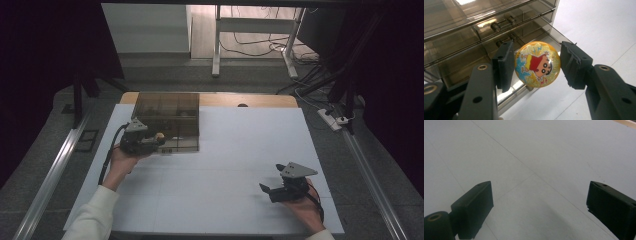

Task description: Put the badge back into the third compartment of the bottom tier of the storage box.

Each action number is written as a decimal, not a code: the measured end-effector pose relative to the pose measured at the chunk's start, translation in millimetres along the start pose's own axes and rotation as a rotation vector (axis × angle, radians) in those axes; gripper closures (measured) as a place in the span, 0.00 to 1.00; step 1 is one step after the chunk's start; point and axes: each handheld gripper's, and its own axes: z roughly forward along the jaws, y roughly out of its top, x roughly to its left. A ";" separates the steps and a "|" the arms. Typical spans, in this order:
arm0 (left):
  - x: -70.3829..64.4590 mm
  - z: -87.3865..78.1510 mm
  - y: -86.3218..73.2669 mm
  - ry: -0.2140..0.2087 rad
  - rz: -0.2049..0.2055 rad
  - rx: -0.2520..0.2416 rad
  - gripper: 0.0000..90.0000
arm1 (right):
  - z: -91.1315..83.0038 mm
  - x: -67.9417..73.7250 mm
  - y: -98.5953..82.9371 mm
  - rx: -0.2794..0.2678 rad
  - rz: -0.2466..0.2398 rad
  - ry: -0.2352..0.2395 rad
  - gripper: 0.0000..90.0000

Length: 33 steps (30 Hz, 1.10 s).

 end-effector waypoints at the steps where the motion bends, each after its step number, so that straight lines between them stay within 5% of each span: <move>1: -0.3 1.1 0.7 0.002 0.000 0.001 0.51 | 0.0 -0.1 0.0 -0.001 -0.001 0.000 0.07; 33: -13.8 48.1 21.8 -0.027 0.025 0.026 0.51 | 0.0 -1.0 -0.8 0.001 0.007 0.001 0.07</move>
